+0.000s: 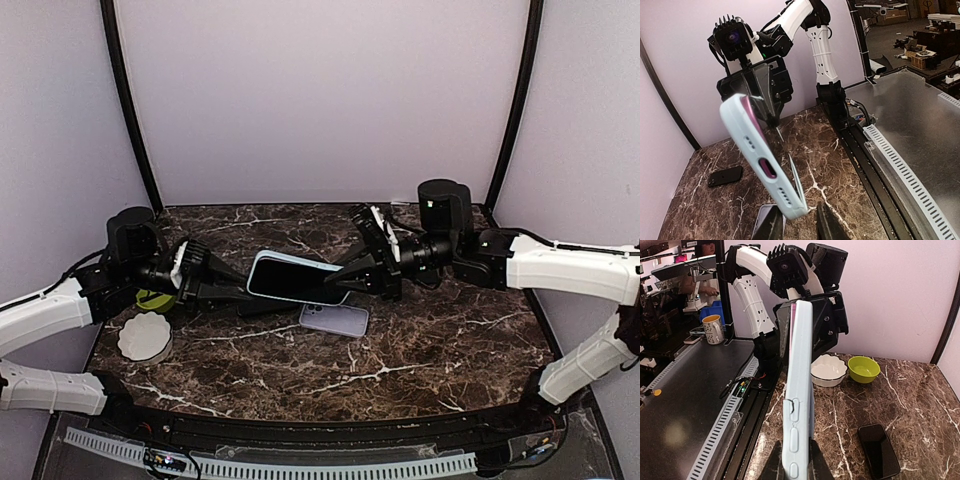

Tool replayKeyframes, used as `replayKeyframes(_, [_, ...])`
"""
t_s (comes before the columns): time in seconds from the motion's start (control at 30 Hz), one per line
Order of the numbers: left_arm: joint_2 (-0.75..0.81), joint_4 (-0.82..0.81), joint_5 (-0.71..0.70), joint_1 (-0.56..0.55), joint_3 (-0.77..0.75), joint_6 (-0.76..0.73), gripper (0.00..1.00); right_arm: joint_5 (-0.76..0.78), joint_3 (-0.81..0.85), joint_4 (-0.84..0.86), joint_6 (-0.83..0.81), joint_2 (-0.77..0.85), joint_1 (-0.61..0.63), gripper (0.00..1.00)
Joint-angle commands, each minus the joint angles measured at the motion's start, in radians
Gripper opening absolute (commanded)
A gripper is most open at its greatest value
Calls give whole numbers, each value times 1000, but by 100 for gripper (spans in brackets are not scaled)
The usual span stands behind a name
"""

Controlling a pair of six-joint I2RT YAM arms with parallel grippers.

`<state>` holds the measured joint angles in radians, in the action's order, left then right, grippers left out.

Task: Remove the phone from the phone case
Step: Remove the bottom left corner of the phone case.

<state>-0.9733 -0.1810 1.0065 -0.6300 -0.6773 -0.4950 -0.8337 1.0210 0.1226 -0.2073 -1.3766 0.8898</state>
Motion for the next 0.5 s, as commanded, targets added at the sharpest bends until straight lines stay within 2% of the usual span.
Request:
replayKeyframes(0.0, [-5, 18, 25, 6, -16, -13, 25, -4, 51, 53, -22, 7, -5, 0])
replayKeyframes(0.47, [-19, 26, 44, 6, -19, -14, 24, -3, 72, 8, -62, -11, 1, 0])
